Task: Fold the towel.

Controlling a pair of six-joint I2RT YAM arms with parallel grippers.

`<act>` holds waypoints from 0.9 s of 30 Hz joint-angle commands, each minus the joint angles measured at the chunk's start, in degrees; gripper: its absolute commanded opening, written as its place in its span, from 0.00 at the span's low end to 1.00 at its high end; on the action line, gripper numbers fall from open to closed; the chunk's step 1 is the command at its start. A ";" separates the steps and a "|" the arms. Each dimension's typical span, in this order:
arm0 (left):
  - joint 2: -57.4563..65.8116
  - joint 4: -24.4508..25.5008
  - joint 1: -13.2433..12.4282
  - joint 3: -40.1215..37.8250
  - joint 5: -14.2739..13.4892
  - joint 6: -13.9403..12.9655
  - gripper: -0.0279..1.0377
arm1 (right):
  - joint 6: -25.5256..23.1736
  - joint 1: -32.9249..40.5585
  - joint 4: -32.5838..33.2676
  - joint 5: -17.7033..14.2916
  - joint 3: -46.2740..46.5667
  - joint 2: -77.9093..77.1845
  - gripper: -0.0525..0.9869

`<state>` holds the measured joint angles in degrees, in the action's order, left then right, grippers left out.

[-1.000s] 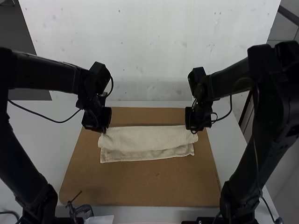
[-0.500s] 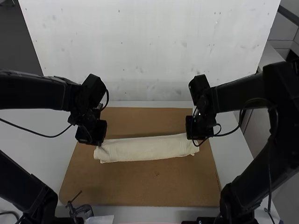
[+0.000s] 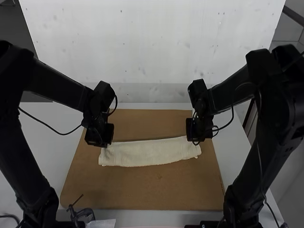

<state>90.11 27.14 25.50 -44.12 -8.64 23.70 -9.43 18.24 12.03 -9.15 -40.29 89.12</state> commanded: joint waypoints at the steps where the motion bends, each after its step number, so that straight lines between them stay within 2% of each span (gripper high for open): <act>1: 0.33 -1.47 -0.97 -2.02 -1.38 -0.15 0.04 | -1.03 -0.40 -1.05 -1.84 -2.69 1.85 0.06; 27: 5.08 -6.48 -2.38 -3.69 -1.55 -0.59 0.04 | -1.99 -0.22 -4.47 -3.33 -6.73 9.84 0.06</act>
<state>94.61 21.10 23.88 -46.37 -9.30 23.62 -10.76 18.24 8.38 -10.87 -44.75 97.41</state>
